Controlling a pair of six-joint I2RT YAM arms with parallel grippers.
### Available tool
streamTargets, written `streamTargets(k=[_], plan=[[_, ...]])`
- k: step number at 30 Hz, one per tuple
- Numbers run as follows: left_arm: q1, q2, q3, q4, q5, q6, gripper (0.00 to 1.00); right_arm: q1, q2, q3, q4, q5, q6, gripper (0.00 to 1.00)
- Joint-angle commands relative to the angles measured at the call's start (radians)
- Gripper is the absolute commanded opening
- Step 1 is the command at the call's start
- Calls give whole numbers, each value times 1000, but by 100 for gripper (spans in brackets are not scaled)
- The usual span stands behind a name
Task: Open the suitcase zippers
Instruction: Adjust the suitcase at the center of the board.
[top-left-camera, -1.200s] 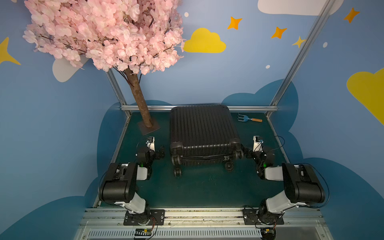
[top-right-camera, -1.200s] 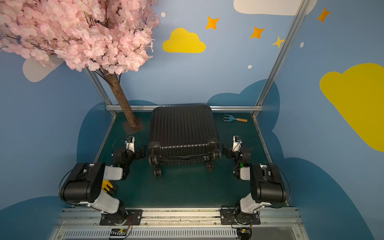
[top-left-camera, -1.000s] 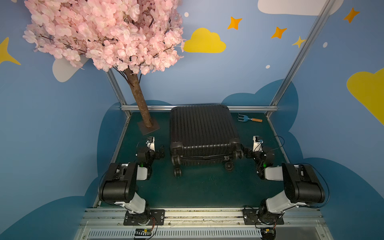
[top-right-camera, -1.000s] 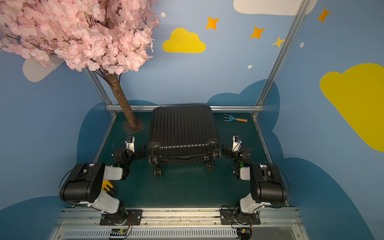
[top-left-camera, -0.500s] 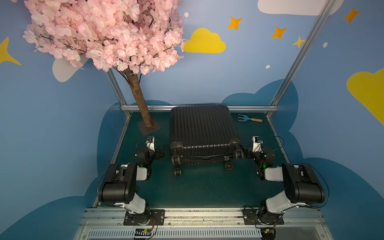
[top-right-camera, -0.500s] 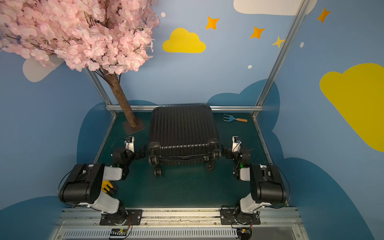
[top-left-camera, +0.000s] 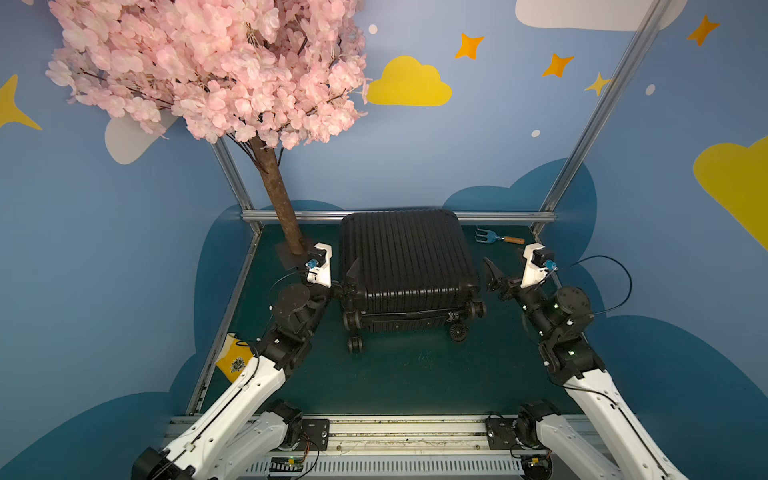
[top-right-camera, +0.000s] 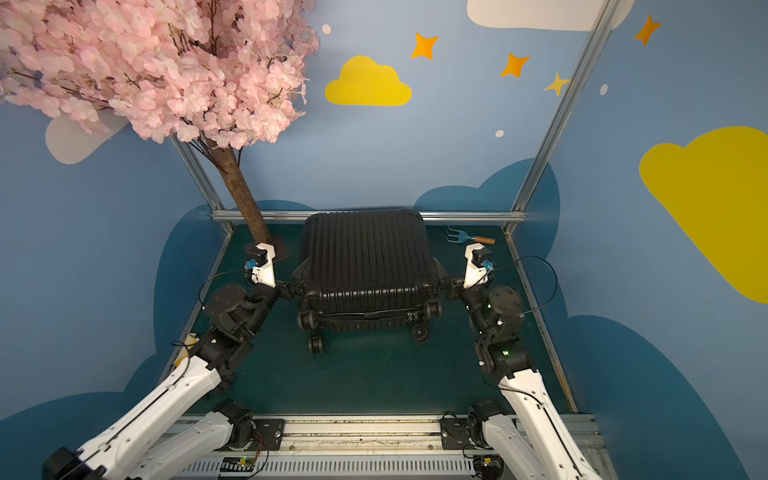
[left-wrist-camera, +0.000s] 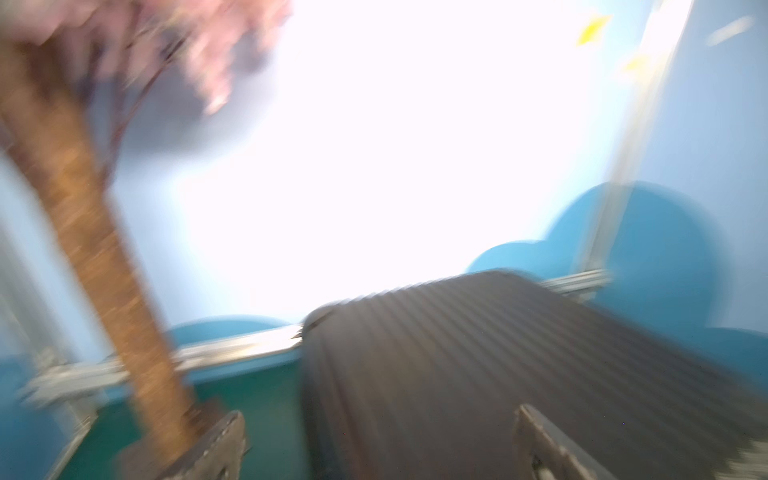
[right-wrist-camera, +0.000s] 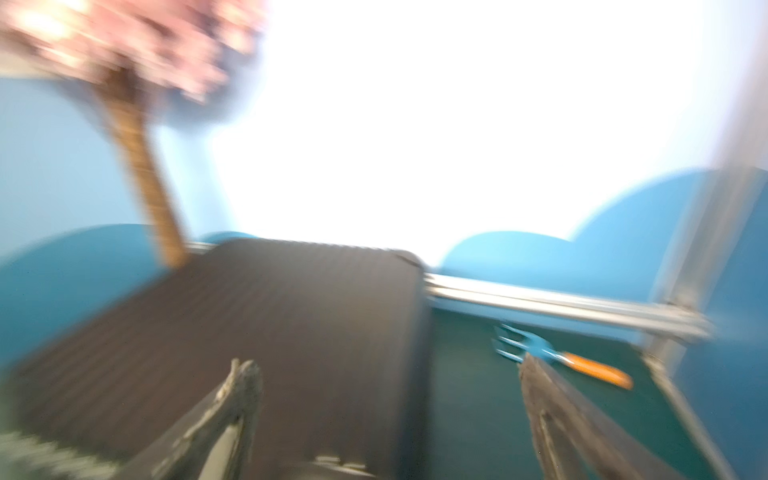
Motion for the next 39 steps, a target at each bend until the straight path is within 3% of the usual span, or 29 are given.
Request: streamTargets(k=[1,3,5,6,9,13,15,20,25,28,32,36,39], plan=[[-202,16,215,-604,-248,-120,100,125,10,191,-532,91,139,97],[-216,44,380,-932,-130,-247,100,121,37,301,-769,67,232,97],[-212,32,412,-1050,-154,-405,100,92,31,311,-818,153,355,97],[-201,7,393,-1065,-146,-474,100,55,34,309,-816,104,368,97],[-157,-16,379,-1053,37,-521,100,-70,158,374,-884,-123,420,97],[-155,16,416,-1146,54,-548,100,-83,287,397,-916,-223,403,97],[-155,12,423,-1185,70,-556,100,-67,296,374,-926,-242,359,97],[-155,-6,405,-1256,88,-583,100,-37,293,272,-899,-424,357,96],[-156,12,403,-1284,60,-562,100,117,295,232,-840,-485,368,94],[-155,50,417,-1281,53,-556,100,218,317,235,-778,-472,362,90],[-155,92,427,-1247,75,-555,100,318,277,224,-771,-279,345,85],[-158,85,385,-1179,103,-561,99,386,143,106,-727,-42,325,76],[-157,102,375,-1152,107,-561,99,439,24,-56,-609,57,284,64]])
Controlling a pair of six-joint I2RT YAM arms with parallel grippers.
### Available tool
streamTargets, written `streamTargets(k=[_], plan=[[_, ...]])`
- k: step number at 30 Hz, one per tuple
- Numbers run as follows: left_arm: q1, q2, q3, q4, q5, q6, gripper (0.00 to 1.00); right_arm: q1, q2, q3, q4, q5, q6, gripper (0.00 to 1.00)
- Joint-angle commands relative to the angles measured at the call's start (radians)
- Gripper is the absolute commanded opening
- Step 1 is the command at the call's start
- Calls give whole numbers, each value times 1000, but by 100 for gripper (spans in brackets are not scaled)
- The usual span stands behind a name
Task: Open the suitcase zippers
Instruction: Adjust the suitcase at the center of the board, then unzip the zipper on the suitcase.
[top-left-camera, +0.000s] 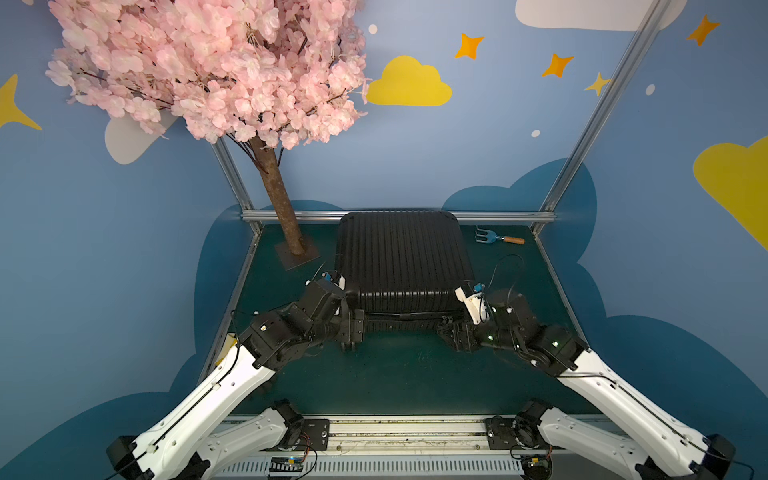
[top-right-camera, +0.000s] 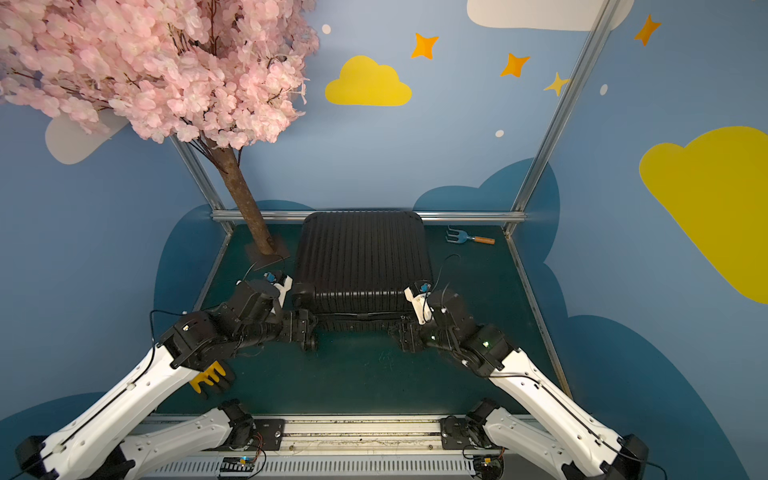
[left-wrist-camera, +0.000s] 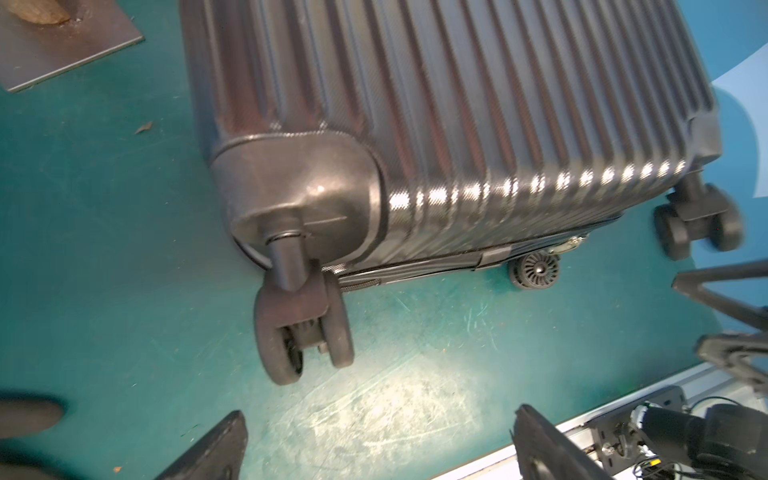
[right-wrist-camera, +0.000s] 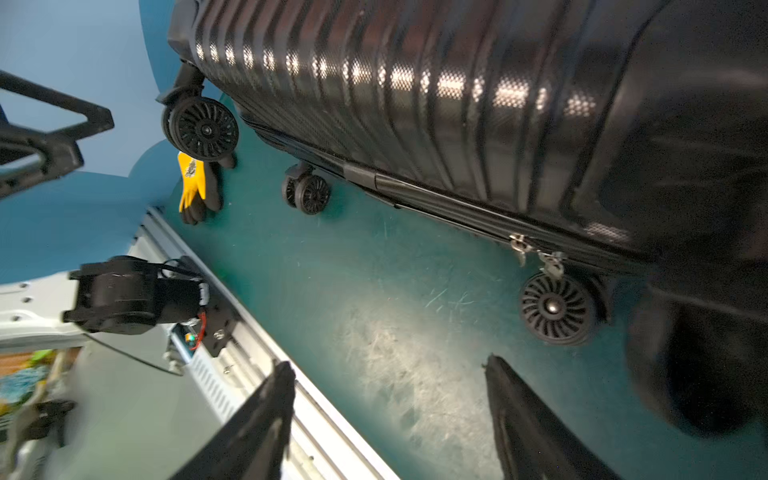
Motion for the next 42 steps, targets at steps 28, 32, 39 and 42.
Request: streamTargets(k=[28,32,39,42], plan=[[74,46,-55,239,56,69,99,85,-15,-698,1158,588,-423,30],[86,47,-56,244,65,84,100,50,39,-689,1197,557,-408,29],[100,52,-56,254,88,86,99,39,133,-666,1261,482,-400,27],[102,50,-58,253,92,86,99,39,164,-657,1271,472,-405,27]])
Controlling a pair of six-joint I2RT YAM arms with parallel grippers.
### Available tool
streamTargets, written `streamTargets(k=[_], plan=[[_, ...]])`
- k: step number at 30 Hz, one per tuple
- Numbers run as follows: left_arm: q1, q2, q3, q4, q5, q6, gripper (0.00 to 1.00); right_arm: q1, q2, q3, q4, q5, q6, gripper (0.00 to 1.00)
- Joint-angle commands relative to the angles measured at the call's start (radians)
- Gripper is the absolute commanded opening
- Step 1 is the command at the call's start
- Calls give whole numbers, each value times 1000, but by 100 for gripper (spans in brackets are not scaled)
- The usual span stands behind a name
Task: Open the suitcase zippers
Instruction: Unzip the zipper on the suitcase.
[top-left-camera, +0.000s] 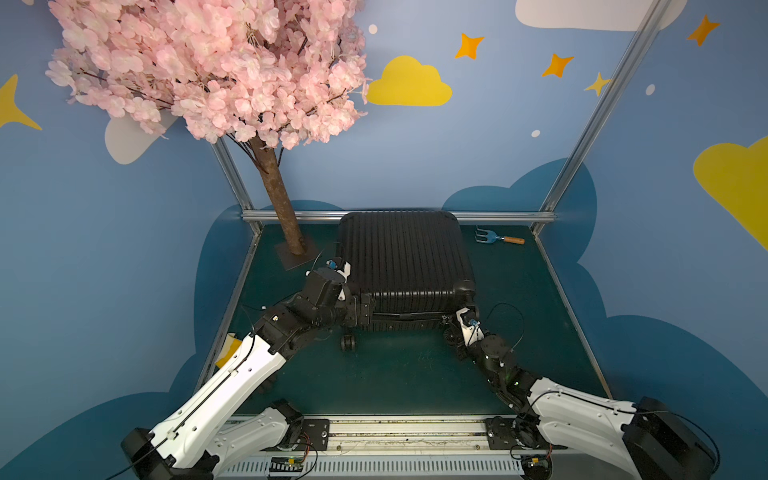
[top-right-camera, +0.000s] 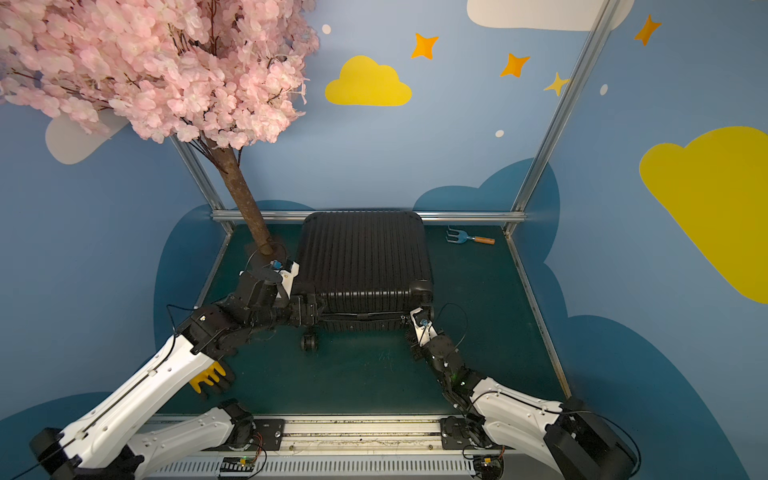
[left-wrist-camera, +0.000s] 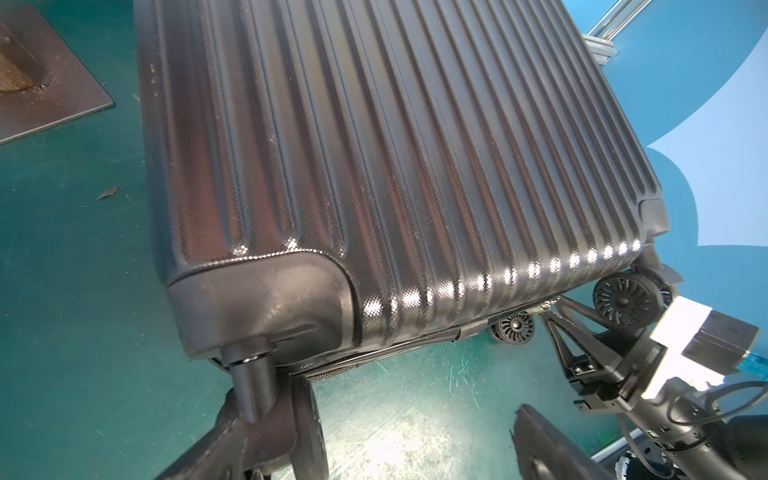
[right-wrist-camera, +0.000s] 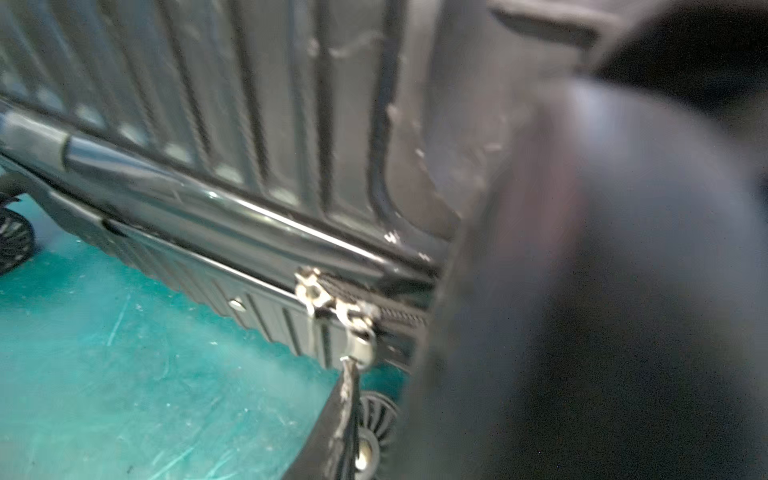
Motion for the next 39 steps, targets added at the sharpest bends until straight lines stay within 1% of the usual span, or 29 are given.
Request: streamTargets(k=[1,14,20,25,28,30,34,39], plan=[[6,-9,-7,13,16,18,99,-4,28,33,89,-30,10,27],[8,-23,-25,13,21,2,99,-5,135,60,173,-49,29,26],[8,-26,-35,19,22,-14,99,-5,167,58,217,-29,67,23],[10,-33,-45,22,23,-19,99,-7,223,67,275,18,73,14],[12,-40,-51,18,20,-23,100,-10,263,79,310,32,70,4],[11,-46,-54,15,16,-23,99,-12,286,81,331,49,71,0],[12,-60,-54,6,3,-22,99,-12,321,68,381,59,65,0],[12,-67,-52,-1,-22,-17,99,-12,360,13,556,102,9,0]])
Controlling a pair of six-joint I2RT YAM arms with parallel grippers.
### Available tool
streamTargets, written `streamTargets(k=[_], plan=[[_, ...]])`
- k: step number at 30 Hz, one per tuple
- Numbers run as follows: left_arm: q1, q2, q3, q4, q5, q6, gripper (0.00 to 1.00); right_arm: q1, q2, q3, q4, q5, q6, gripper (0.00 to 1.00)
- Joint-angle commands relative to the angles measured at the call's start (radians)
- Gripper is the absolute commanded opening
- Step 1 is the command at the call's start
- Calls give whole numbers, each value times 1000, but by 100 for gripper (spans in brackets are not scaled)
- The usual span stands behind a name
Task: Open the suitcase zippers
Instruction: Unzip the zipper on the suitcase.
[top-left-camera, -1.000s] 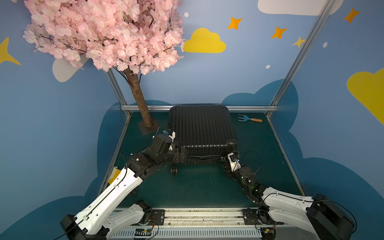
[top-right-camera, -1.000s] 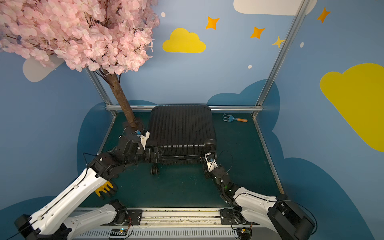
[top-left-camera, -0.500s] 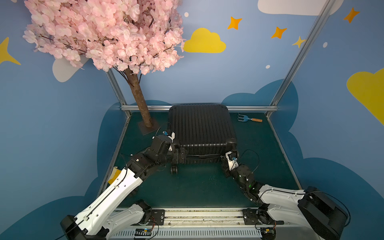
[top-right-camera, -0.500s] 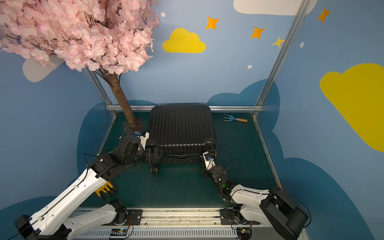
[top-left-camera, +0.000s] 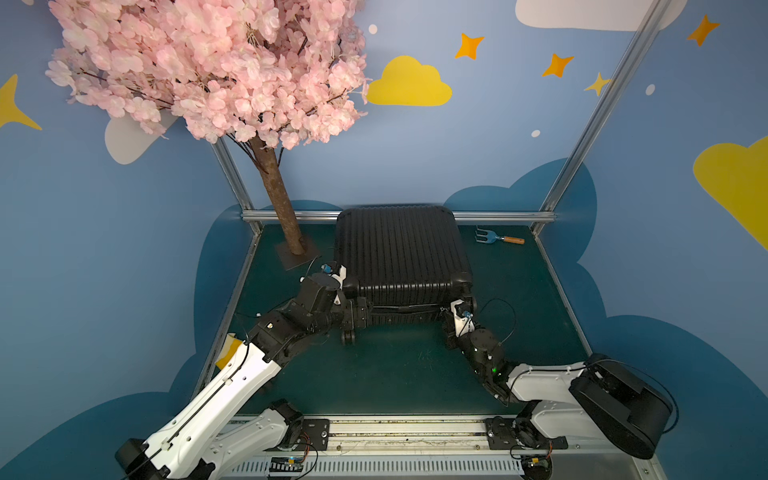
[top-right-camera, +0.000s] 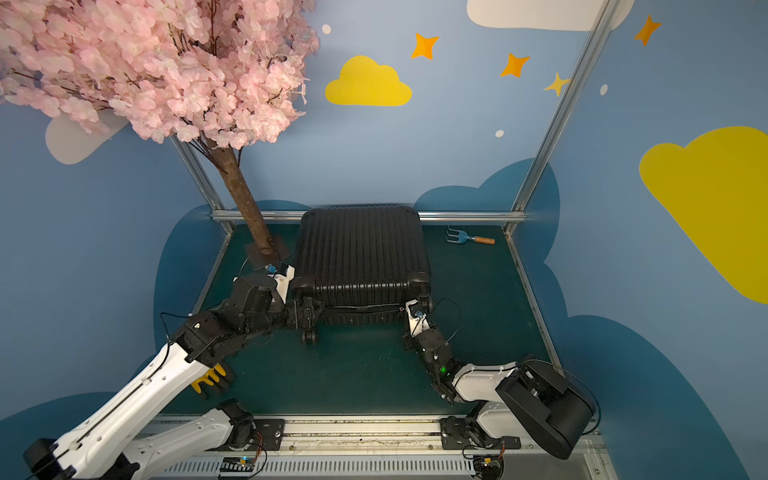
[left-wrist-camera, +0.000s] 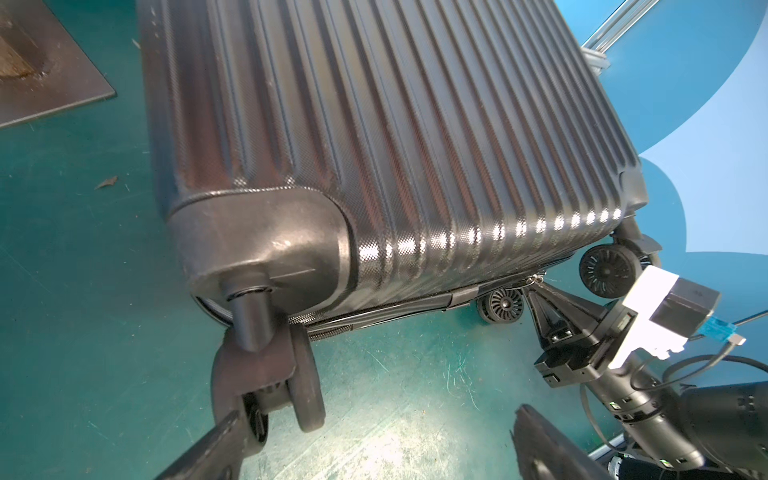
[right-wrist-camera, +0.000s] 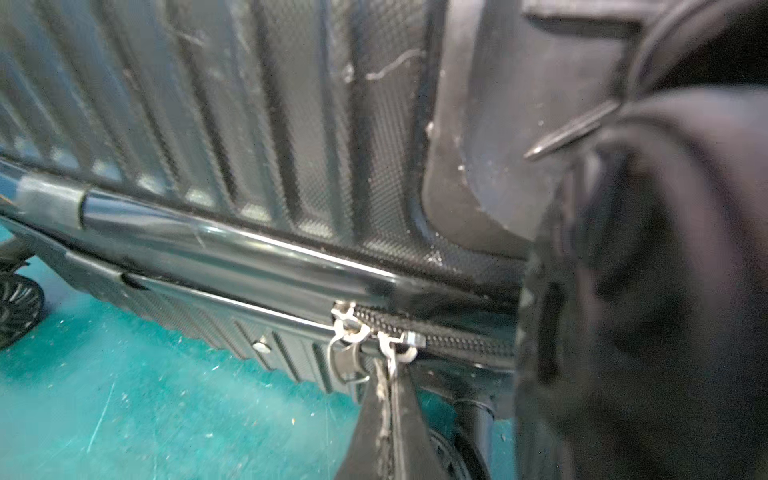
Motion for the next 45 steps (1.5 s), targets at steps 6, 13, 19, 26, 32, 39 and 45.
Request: streamTargets(k=[6,13,19,26,32,39,45], plan=[[4,44,39,-110,-195,-40,99,-10,-82,-9,-9,132,-38,0],[5,159,70,-171,-273,-6,100,-33,-195,31,-220,87,6,0],[20,267,79,-93,-229,-22,100,-52,-206,33,-226,57,14,0],[46,332,89,-105,-256,-43,74,-75,-287,30,-272,95,22,0],[99,333,44,-118,-266,-57,56,-125,-344,6,-299,122,55,0],[175,329,15,-106,-242,-59,43,-196,-358,-23,-249,83,76,0],[195,360,39,-105,-321,-29,41,-275,-354,-36,-206,-28,88,0]])
